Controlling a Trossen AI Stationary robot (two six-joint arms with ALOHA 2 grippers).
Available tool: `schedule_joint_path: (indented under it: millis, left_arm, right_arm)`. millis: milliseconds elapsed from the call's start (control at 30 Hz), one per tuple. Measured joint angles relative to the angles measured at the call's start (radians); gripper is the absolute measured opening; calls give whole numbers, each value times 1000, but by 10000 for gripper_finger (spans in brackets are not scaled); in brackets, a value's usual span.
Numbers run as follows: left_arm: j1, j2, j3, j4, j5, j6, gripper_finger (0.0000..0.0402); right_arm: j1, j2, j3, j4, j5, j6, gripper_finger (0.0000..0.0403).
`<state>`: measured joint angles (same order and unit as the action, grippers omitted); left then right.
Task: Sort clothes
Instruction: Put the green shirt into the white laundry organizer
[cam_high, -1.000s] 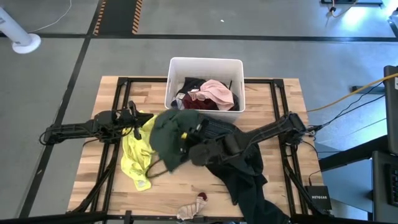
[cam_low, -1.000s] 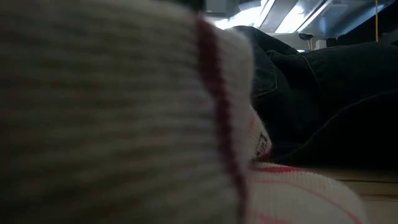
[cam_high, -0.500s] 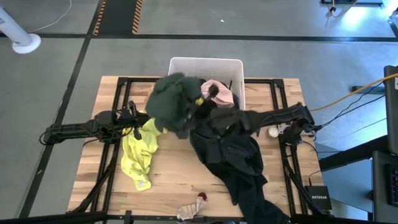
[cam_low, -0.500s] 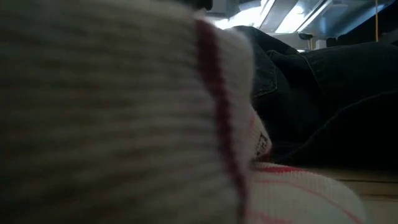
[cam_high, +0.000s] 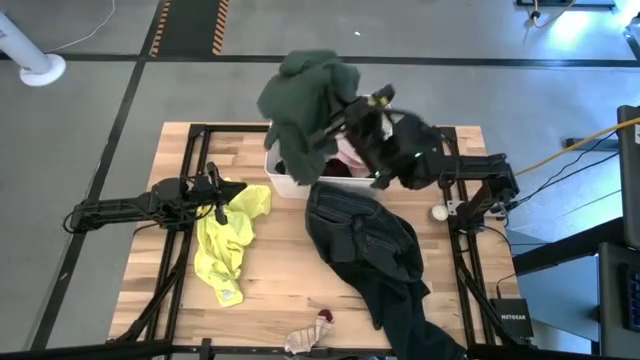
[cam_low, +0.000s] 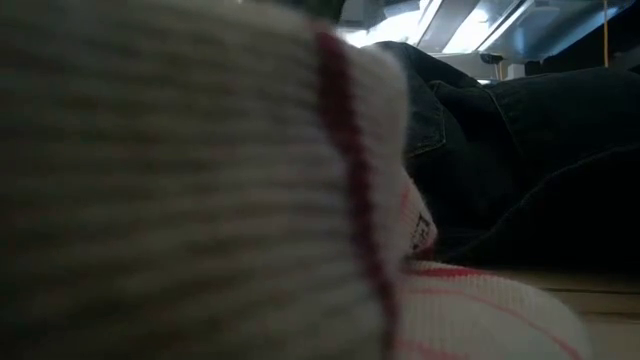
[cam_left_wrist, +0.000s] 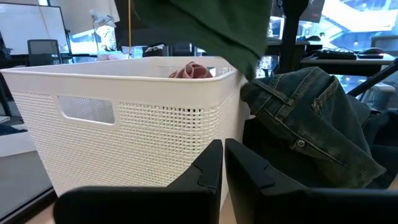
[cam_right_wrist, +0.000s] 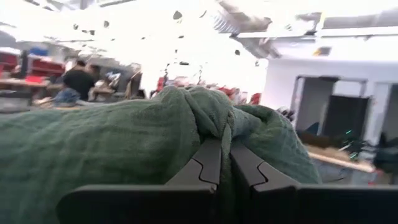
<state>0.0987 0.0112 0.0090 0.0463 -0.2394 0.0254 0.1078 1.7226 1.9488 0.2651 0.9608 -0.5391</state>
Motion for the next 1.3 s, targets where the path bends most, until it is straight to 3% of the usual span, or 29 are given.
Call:
schedule_joint_path:
  millis: [200, 433, 533, 700, 833, 967, 1100, 1300]
  left_arm:
    - [0, 0, 0, 0, 0, 1, 13]
    - [0, 0, 0, 0, 0, 8, 13]
    - [0, 0, 0, 0, 0, 8, 13]
    - [0, 0, 0, 0, 0, 1, 13]
    - [0, 0, 0, 0, 0, 0, 13]
    - [0, 0, 0, 0, 0, 4, 13]
    - [0, 0, 0, 0, 0, 6, 13]
    - [0, 0, 0, 0, 0, 1, 13]
  right_arm:
    - [-26, -50, 2, 51, 13, -121, 12]
    - [-37, -61, 2, -57, 216, -194, 13]
    - [-48, -61, 2, -244, 241, -76, 13]
    - [-96, -59, 2, -625, 233, 284, 14]
    - [-158, -54, 2, -917, 134, 618, 14]
    - [-215, -15, 2, -1101, 4, 825, 14]
    - [-252, 48, 1, -1154, -93, 891, 14]
    - [-288, 153, 1, -1080, -234, 977, 15]
